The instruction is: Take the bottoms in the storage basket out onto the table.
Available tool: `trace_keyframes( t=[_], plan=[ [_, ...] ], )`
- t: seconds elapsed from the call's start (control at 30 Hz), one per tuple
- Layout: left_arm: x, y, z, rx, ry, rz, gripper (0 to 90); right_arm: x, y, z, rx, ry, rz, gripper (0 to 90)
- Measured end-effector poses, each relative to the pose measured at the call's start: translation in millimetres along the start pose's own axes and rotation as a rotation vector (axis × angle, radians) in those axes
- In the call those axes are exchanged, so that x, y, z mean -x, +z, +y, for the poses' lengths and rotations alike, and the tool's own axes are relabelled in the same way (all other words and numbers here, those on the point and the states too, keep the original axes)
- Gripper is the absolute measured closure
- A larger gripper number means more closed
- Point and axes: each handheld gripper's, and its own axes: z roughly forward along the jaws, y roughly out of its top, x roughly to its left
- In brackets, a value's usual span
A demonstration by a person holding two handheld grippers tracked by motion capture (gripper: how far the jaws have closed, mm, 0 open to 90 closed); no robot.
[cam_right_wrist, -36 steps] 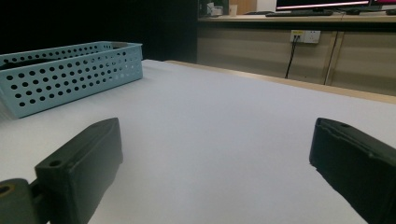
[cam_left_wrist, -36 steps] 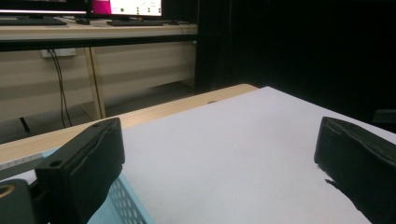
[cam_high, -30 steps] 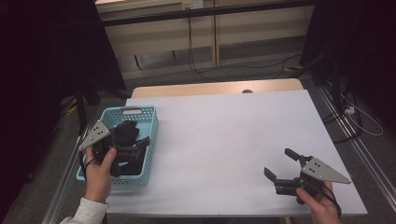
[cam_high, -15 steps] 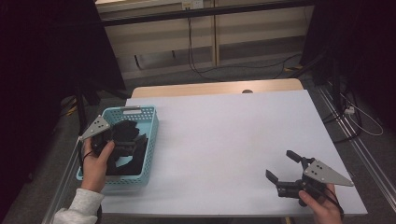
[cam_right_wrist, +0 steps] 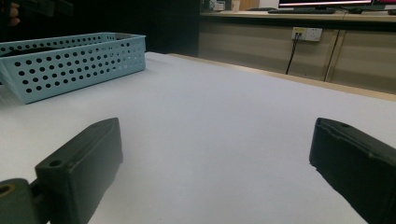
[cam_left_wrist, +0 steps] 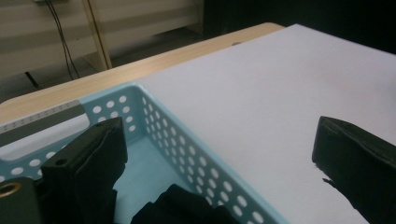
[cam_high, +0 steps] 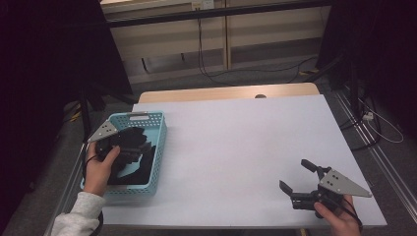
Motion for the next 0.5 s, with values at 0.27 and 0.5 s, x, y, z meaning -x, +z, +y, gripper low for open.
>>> trace_keyframes(
  t=[0.27,0.5],
  plan=[
    [-11.5,0.6,-6.5,-0.050,-0.008,0.013,3.0,-0.1,-4.9,-1.1,-0.004,-0.001,-0.009,2.2],
    [-17.6,3.8,-11.3,-0.145,-0.001,0.008,3.2,-0.7,-5.2,-1.0,-0.005,-0.007,-0.010,2.2]
  ],
)
